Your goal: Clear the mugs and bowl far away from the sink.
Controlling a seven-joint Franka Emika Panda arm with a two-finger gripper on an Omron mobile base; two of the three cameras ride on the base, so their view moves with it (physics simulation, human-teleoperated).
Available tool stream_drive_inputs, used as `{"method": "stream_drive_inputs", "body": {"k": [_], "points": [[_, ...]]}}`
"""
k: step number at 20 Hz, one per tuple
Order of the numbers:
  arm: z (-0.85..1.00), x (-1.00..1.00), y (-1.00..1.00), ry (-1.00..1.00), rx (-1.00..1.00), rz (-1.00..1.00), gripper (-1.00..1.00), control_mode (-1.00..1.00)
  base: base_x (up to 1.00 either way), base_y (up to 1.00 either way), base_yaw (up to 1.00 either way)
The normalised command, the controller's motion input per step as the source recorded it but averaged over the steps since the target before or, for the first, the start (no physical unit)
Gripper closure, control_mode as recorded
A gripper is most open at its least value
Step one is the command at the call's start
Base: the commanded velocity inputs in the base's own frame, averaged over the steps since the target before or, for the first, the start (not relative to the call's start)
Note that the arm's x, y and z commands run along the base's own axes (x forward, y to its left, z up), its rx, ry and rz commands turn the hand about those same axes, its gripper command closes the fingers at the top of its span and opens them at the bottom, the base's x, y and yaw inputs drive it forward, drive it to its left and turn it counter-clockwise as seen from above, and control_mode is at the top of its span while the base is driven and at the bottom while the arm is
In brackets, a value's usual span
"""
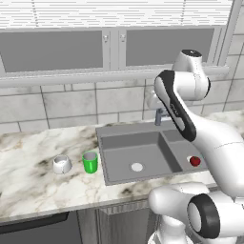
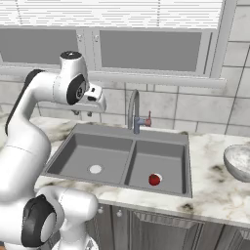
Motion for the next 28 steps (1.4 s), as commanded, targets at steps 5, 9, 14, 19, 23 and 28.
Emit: {"method": "stream_drive_inputs", "body": {"k": [5,9,14,19,23,28], "points": [[-0.32,-0.39,0.39,0.0,-0.05,0.0,-1.0,-1.0,0.0,0.0,0.0],[-0.99,-0.71,1.0,0.0,-0.23,0.0,-1.0,-1.0,0.0,0.0,0.0],[-0.89,-0.57,1.0,0.0,-0.03,0.0,-1.0,-1.0,0.0,0.0,0.0],[-0.63,-0.18,1.0,-0.09,0.0,-0.07,-1.0,-1.0,0.0,0.0,0.0],[-0.39,0.0,1.0,-0.13,0.0,-0.18,-1.0,-1.0,0.0,0.0,0.0],[-0.25,0.05,1.0,-0.16,0.0,-0.11,-1.0,-1.0,0.0,0.0,0.0]]}}
